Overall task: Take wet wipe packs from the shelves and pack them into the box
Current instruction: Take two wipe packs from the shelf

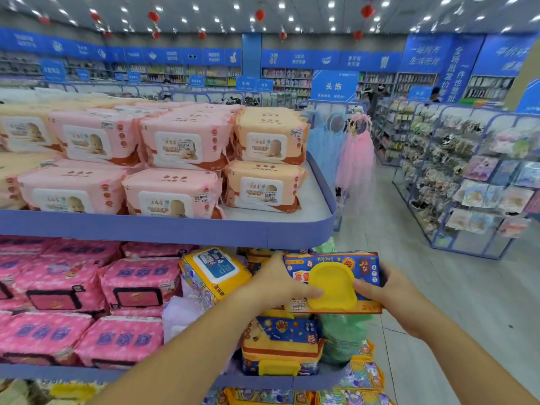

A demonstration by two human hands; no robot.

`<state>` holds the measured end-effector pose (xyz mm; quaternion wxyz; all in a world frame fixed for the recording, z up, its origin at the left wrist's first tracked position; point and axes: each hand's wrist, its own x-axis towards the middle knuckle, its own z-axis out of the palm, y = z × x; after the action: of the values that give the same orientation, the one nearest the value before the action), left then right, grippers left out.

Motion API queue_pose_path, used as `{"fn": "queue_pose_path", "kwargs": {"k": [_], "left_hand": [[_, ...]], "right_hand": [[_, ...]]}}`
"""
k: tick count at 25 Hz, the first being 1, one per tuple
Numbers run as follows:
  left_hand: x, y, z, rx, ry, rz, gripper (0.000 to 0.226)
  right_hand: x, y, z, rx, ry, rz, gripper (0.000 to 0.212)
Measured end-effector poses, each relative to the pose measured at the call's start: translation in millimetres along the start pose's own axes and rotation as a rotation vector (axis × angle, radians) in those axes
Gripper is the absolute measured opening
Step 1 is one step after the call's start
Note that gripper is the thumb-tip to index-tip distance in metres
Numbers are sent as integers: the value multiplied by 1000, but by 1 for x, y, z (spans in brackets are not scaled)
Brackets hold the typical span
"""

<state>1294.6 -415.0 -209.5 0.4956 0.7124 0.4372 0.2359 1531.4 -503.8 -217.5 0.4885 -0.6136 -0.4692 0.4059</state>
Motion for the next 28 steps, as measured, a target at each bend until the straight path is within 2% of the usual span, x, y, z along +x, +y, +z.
{"fn": "queue_pose_path", "kwargs": {"k": [2,4,6,8,11,13,17,21,24,28], "left_hand": [[23,-4,-9,298,23,-15,92],[33,-12,-19,577,27,-30,102],[37,-19,-27,771,23,-40,103],[39,-21,-31,958,23,-40,93],[44,-22,-32,1331,104,16,85],[46,-25,-30,1471,129,28,85],[46,-37,-27,1584,108,-14,67],[39,-38,-28,1623,126,23,67],[26,-36,-46,1482,121,114,67],[-14,-45,-99,1224,118,204,86]], "right_hand": [[18,5,2,-20,-45,-21,67],[35,10,12,-50,-95,-29,58],[50,19,26,-72,-131,-38,64],[63,30,39,-122,-156,-37,73],[77,47,53,-192,-146,-35,77],[79,53,59,-233,-131,-38,78],[78,61,71,-334,-174,-18,77],[70,55,79,-484,-132,-26,76],[59,49,89,-512,-60,-50,65],[36,39,119,-695,130,-172,54]]}}
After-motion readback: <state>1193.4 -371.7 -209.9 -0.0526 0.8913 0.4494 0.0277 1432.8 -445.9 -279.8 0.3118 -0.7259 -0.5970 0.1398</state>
